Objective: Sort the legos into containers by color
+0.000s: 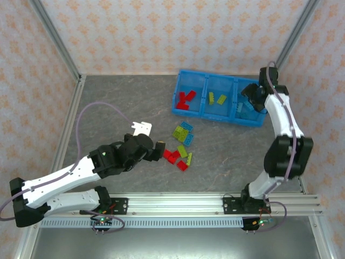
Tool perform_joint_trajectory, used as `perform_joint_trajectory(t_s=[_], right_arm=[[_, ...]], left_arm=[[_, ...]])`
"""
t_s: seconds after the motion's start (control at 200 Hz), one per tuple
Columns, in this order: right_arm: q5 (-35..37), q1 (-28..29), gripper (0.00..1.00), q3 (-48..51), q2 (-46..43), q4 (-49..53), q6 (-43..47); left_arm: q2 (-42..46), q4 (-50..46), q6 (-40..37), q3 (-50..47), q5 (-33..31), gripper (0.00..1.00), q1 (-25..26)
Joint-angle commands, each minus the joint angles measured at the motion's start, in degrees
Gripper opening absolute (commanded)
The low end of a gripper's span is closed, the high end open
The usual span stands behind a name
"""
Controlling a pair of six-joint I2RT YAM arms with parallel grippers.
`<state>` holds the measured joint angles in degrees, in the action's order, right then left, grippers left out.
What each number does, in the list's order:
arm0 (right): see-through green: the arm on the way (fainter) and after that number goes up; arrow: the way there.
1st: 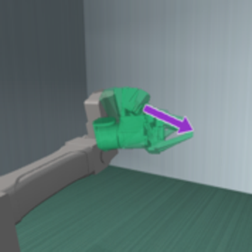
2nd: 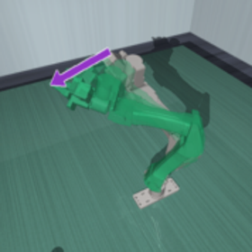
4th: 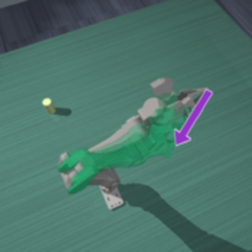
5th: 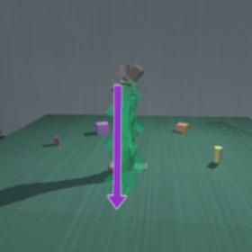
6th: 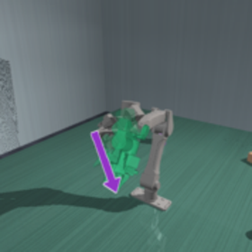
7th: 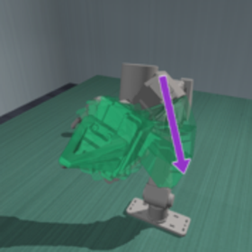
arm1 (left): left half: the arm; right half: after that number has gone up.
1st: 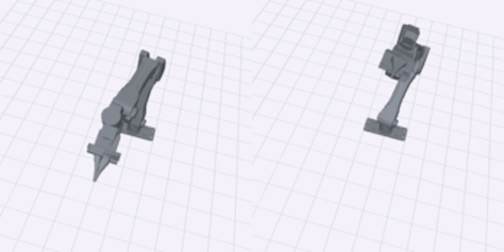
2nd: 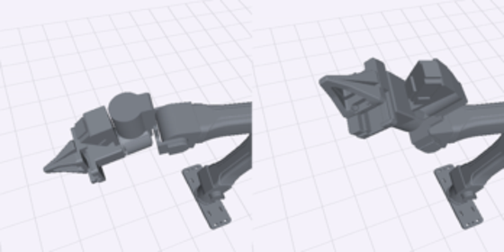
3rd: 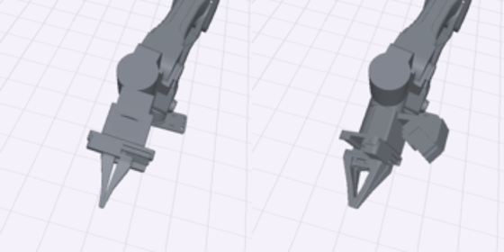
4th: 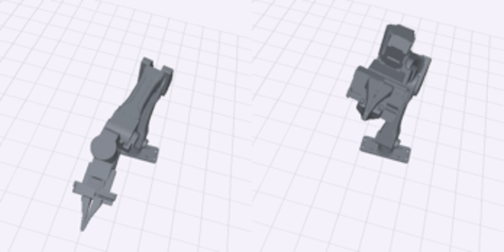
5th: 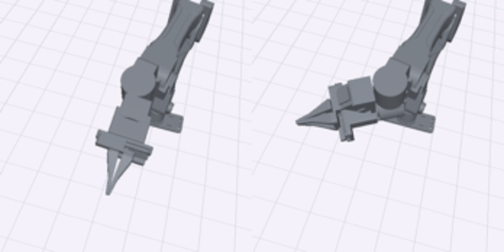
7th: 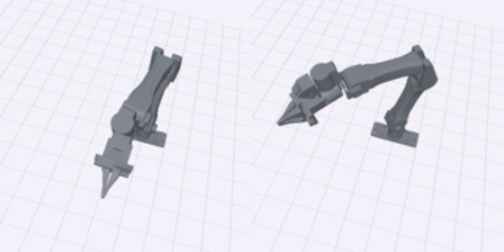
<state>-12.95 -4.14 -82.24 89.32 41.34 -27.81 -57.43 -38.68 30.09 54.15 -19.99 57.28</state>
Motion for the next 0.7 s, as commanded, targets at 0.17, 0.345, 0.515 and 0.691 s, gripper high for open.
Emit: perform_joint_trajectory(t_s=[0.17,0.345,0.515,0.691], right_arm=[[-3.6,26.5,0.73,16.3,-17.4,9.9,0.7],[-1.5,43.9,0.72,21.3,-15.2,12.4,-7.0],[-3.2,50.6,0.74,25.6,-10.7,6.9,-11.5],[-5.1,51.0,0.74,26.6,-4.4,1.7,-10.6]], left_arm=[[-2.1,2.8,1.0,-2.2,-1.5,0.98,0.0],[0.1,6.0,-6.4,-4.5,4.0,0.98,0.0],[1.7,7.0,-8.2,-5.7,5.5,0.98,0.0],[2.7,9.1,-9.2,-6.7,9.7,0.98,0.0]])
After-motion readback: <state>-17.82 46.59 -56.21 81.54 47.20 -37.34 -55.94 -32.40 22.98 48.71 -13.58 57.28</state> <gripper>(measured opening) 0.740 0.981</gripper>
